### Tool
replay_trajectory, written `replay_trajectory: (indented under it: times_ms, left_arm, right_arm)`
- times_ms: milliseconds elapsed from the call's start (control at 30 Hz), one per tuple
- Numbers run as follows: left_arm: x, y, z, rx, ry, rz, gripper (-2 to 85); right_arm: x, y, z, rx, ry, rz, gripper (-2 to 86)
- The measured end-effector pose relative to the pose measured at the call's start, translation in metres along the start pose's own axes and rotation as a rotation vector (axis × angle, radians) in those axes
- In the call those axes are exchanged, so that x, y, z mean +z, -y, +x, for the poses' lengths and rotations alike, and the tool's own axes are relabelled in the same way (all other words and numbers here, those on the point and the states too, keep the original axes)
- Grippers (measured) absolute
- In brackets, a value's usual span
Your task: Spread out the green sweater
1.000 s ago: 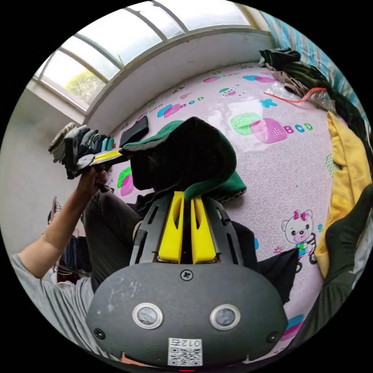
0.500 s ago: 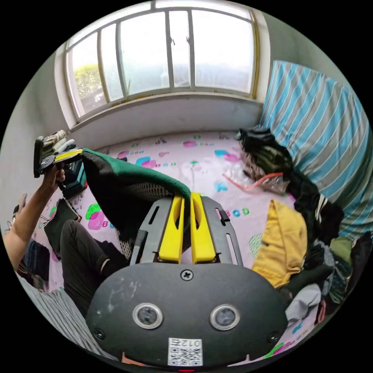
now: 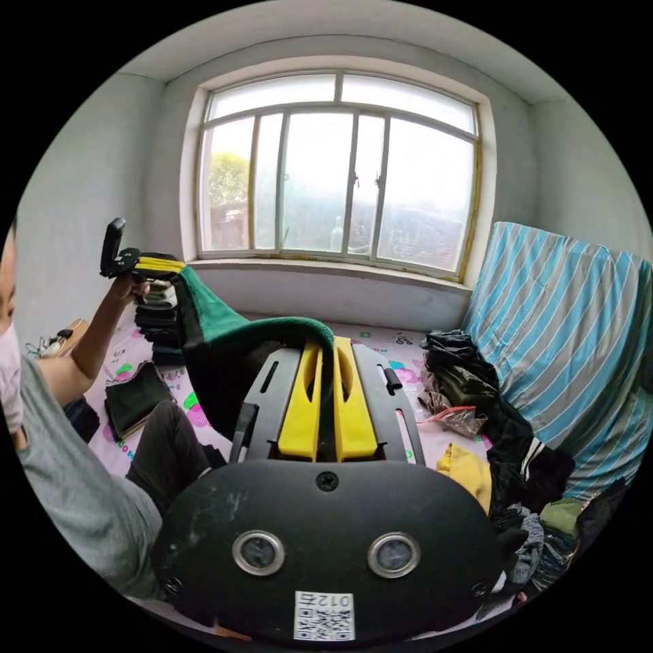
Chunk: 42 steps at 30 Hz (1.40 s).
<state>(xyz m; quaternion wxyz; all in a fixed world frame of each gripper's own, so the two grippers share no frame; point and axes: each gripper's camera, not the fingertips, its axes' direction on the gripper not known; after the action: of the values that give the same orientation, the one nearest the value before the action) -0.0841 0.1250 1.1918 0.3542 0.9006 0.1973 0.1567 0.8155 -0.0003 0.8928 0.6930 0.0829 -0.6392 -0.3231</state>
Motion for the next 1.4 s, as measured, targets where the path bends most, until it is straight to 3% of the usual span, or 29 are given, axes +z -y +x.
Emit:
replay_trajectory:
  times_ms: [200, 267, 400, 433, 567, 667, 733, 933, 1133, 1300, 1400]
  left_arm:
    - [0.009, -0.011, 0.017, 0.06, -0.116, 0.02, 0.6]
    - [0.036, -0.012, 0.011, 0.059, -0.176, -0.023, 0.6]
    - [0.18, -0.025, -0.009, -0.022, -0.418, -0.325, 0.8]
    - [0.232, -0.038, -0.008, -0.057, -0.424, -0.431, 1.0]
    - [0.346, -0.082, 0.003, -0.279, -0.405, -0.558, 1.9]
    - [0.394, -0.116, 0.008, -0.475, -0.438, -0.602, 3.2]
    - [0.402, -0.133, 0.007, -0.524, -0.476, -0.589, 4.8]
    - [0.387, -0.168, -0.006, -0.619, -0.512, -0.518, 10.3]
    - [0.416, -0.171, 0.019, -0.643, -0.519, -0.547, 13.4]
    - [0.436, -0.171, 0.028, -0.727, -0.416, -0.547, 12.8]
    - [0.44, -0.173, 0.026, -0.768, -0.358, -0.533, 7.7]
  right_arm:
    - [-0.027, -0.019, -0.016, -0.074, 0.047, -0.048, -0.4]
    - [-0.01, -0.018, -0.006, -0.081, 0.06, -0.143, -0.3]
    - [0.077, -0.035, 0.04, 0.031, 0.17, -0.427, 0.2]
    - [0.117, -0.052, 0.056, 0.084, 0.148, -0.519, 0.6]
    - [0.229, -0.129, 0.106, 0.381, 0.125, -0.68, 3.0]
    - [0.259, -0.176, 0.135, 0.638, 0.233, -0.668, 5.2]
    - [0.256, -0.191, 0.142, 0.69, 0.258, -0.623, 5.6]
    - [0.218, -0.208, 0.148, 0.609, 0.278, -0.509, 4.8]
    - [0.228, -0.222, 0.117, 0.52, 0.263, -0.561, 3.1]
    - [0.222, -0.222, 0.109, 0.511, 0.216, -0.517, 3.0]
    - [0.219, -0.229, 0.11, 0.538, 0.23, -0.5, 3.6]
